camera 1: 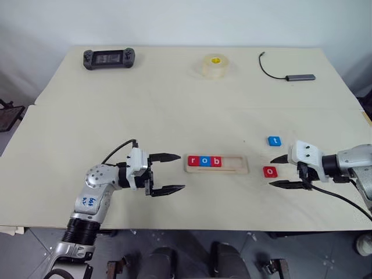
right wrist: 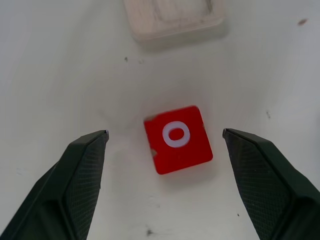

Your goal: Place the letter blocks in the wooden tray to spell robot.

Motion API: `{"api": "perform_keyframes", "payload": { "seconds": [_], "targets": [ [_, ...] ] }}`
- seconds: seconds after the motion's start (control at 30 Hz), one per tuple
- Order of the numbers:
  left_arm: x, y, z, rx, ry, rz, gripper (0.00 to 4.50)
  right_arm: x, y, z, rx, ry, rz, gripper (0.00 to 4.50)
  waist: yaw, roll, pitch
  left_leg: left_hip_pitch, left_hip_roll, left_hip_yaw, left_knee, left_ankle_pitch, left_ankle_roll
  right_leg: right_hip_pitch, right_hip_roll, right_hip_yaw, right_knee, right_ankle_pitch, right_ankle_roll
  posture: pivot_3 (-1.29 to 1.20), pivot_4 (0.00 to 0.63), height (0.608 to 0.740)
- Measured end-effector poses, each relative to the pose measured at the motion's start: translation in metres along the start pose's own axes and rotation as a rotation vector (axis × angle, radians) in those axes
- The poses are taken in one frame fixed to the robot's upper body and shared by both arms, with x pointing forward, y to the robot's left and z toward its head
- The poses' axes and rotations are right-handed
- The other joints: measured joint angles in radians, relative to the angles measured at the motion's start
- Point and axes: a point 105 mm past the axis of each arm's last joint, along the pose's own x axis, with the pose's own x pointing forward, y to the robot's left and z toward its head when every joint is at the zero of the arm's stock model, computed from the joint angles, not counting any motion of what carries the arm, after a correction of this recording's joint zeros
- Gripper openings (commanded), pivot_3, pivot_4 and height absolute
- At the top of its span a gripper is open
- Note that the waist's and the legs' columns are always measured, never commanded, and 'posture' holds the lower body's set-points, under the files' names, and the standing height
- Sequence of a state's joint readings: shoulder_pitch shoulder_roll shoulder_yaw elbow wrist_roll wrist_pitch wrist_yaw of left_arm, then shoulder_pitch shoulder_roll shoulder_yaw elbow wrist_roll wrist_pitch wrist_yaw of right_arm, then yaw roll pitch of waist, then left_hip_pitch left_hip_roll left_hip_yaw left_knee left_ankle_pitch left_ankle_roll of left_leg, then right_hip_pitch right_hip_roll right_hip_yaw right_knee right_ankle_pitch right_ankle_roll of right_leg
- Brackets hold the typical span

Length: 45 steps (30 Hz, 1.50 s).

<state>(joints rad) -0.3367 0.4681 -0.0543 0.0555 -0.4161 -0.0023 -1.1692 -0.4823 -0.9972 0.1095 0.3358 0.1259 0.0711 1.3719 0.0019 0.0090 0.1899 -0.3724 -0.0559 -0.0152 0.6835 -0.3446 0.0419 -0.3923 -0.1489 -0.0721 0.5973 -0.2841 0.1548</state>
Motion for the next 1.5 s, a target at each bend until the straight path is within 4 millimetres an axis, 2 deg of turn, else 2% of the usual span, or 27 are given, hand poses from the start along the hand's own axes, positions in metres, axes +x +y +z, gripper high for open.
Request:
{"api": "perform_keyframes", "payload": {
  "seconds": [0.1,0.27,0.3,0.4,0.5,0.67,0.77,0.9,1.1,1.4,1.5],
  "targets": [
    [0.000,0.000,0.001,0.003,0.000,0.010,4.50,0.004,-0.004,0.001,-0.008,-0.012,0.017,3.23,-0.002,0.000,0.000,0.000,0.000,0.000,0.000,0.000,-0.001,0.000,0.000,-0.001,0.000,0.000,0.000,0.00,0.150,0.740],
    [-0.001,0.000,-0.001,-0.003,0.002,0.023,4.50,0.007,-0.005,0.002,-0.023,-0.016,0.035,1.55,-0.002,0.000,0.000,0.000,0.000,0.000,0.001,0.000,-0.001,0.001,0.000,-0.001,0.000,0.000,0.000,0.00,0.150,0.740],
    [-0.001,0.000,-0.001,-0.003,0.002,0.025,4.50,0.007,-0.006,0.003,-0.028,-0.018,0.032,1.46,-0.002,0.000,0.000,0.000,0.000,0.000,0.001,0.000,-0.001,0.001,0.000,-0.001,0.000,0.000,0.000,0.00,0.150,0.740],
    [-0.001,0.001,-0.001,-0.002,0.002,0.031,4.50,0.007,-0.008,0.005,-0.032,-0.020,0.028,1.46,-0.002,0.000,0.000,0.000,0.000,0.000,0.001,0.000,-0.001,0.001,0.000,-0.001,0.000,0.000,0.000,0.00,0.150,0.740],
    [-0.001,0.001,-0.001,-0.002,0.002,0.035,4.50,0.004,-0.011,0.016,-0.052,-0.031,0.035,1.46,-0.002,0.000,0.000,0.000,0.000,0.000,0.001,0.000,-0.001,0.000,0.000,-0.001,0.000,0.000,0.000,0.00,0.150,0.740],
    [-0.002,0.001,-0.002,-0.007,0.002,0.050,4.50,0.006,-0.019,0.066,-0.161,-0.088,0.064,1.46,-0.006,0.001,0.000,0.000,0.002,0.000,0.001,0.000,-0.002,0.000,0.001,-0.001,0.000,0.000,0.000,0.00,0.150,0.740],
    [-0.003,0.000,-0.004,-0.013,0.003,0.063,4.50,0.026,-0.017,0.088,-0.174,-0.119,0.114,1.46,-0.003,0.001,0.000,0.000,0.002,-0.001,0.001,0.000,-0.002,0.000,0.001,-0.001,0.000,0.000,0.000,0.00,0.150,0.740],
    [-0.003,0.000,-0.001,-0.001,-0.001,0.081,4.50,0.057,-0.010,0.094,-0.170,-0.099,0.176,1.46,0.003,0.001,0.000,-0.001,-0.001,-0.002,0.001,0.000,-0.002,-0.001,0.000,-0.002,0.000,0.000,0.000,0.00,0.150,0.740],
    [-0.006,-0.002,-0.004,-0.011,0.007,0.106,4.50,0.066,-0.014,0.097,-0.152,-0.089,0.164,1.46,-0.003,0.001,0.000,-0.002,0.000,-0.003,0.000,0.000,-0.002,-0.002,0.000,-0.003,0.000,0.000,0.000,0.00,0.150,0.740],
    [-0.006,-0.002,0.000,0.002,0.009,0.119,4.50,0.069,-0.011,0.100,-0.101,-0.097,0.189,4.48,-0.004,0.001,0.000,-0.002,0.000,-0.002,0.000,0.000,-0.002,-0.002,0.000,-0.003,0.000,0.000,0.000,0.00,0.150,0.740],
    [-0.006,-0.002,0.000,0.001,0.009,0.120,4.50,0.066,-0.010,0.099,-0.102,-0.096,0.185,4.48,-0.003,0.001,0.000,-0.002,0.000,-0.002,0.000,0.000,-0.002,-0.001,0.000,-0.003,0.000,0.000,0.000,0.00,0.150,0.740]
  ]
}}
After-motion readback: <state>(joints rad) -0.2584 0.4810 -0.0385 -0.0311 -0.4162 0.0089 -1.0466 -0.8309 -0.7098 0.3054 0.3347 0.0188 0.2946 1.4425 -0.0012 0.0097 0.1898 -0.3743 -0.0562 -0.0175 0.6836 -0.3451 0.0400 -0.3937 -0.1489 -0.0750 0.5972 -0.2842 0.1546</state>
